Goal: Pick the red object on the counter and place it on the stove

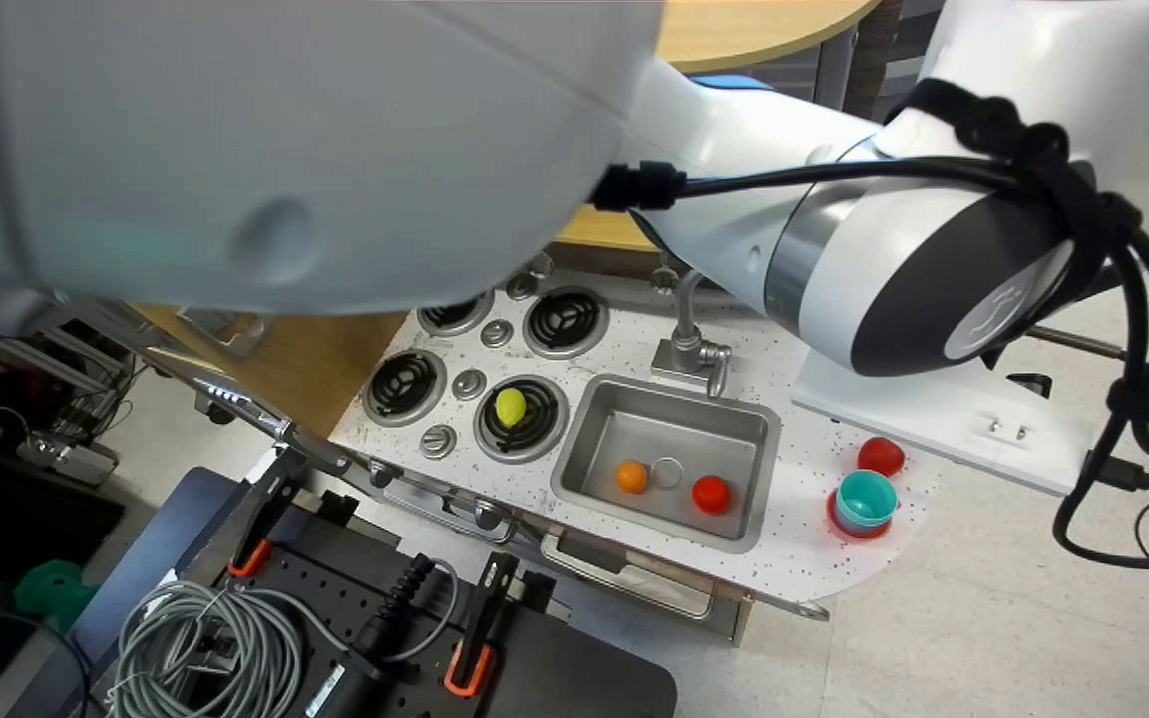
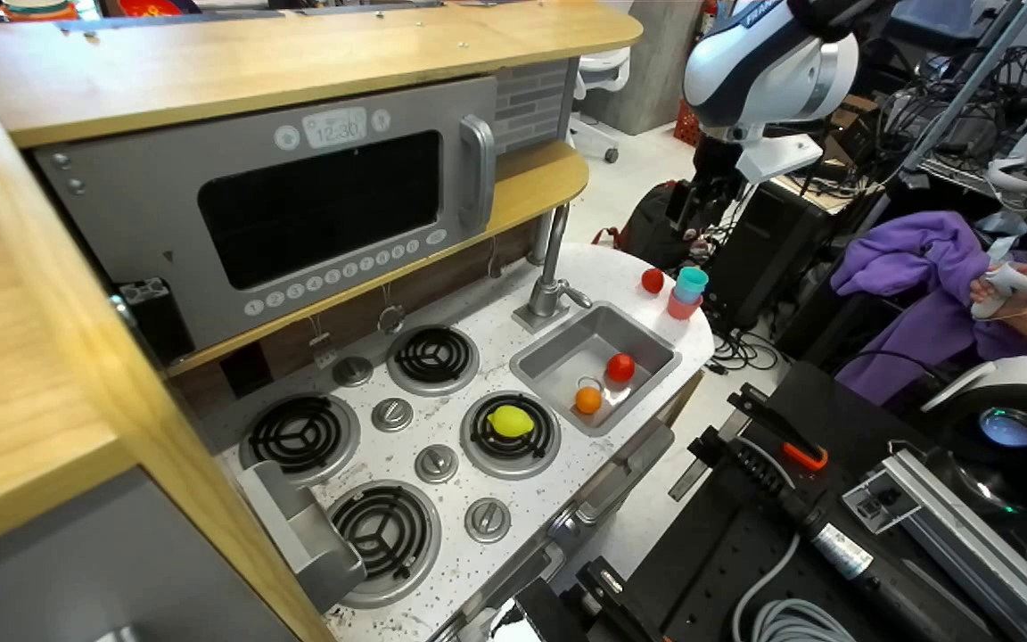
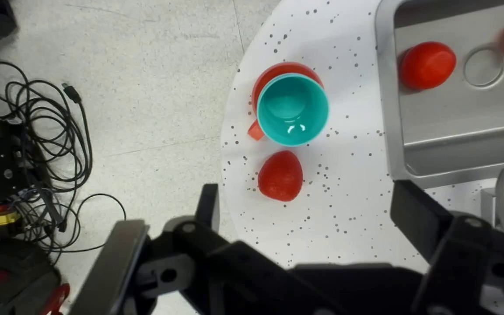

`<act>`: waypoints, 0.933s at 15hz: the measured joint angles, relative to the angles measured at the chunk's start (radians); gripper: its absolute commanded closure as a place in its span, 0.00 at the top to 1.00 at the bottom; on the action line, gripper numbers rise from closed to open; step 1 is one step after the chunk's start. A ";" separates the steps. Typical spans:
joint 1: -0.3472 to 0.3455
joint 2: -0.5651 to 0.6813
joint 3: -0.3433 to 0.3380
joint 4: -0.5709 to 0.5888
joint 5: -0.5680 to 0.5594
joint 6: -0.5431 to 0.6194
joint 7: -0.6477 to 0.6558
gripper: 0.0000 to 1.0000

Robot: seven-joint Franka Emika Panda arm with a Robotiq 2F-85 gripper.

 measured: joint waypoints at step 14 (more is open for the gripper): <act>0.014 0.333 0.026 0.383 -0.002 -0.055 0.198 1.00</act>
